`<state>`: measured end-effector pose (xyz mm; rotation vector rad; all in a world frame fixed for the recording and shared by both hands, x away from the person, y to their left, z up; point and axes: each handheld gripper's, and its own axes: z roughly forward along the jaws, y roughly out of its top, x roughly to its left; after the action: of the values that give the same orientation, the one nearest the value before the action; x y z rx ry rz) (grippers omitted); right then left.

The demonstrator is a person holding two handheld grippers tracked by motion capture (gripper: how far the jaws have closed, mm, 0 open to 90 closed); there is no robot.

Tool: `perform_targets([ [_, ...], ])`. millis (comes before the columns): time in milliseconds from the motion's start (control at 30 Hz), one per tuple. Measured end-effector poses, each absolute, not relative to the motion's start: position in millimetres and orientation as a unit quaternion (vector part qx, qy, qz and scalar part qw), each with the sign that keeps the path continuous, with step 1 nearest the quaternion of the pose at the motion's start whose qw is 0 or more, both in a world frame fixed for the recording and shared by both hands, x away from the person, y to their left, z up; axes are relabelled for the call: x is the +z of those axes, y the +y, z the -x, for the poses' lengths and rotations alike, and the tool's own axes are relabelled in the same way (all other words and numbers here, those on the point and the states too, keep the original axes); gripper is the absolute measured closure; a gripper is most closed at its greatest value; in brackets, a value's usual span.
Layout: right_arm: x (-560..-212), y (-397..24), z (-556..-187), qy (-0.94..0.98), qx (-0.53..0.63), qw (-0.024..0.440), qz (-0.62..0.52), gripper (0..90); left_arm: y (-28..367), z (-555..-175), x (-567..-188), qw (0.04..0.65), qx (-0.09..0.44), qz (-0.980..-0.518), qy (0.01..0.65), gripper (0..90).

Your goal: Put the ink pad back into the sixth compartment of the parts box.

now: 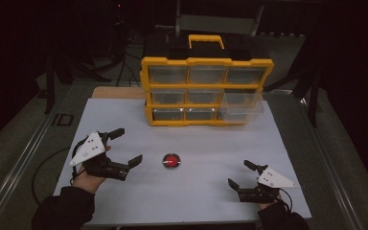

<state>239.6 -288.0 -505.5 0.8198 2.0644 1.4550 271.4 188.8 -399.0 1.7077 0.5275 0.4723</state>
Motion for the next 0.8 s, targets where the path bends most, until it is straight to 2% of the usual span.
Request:
perform_targets([
  [433,-506,-289,-240,0.753,0.534,0.242,-0.299,10.3,156,-290,-392,0.602,0.173,-0.759,0.178,0.1],
  [800,-506,-288,-240,0.756,0.532,0.240,-0.297,10.3,135,-307,-400,0.579,0.159,-0.782,0.164,0.1],
])
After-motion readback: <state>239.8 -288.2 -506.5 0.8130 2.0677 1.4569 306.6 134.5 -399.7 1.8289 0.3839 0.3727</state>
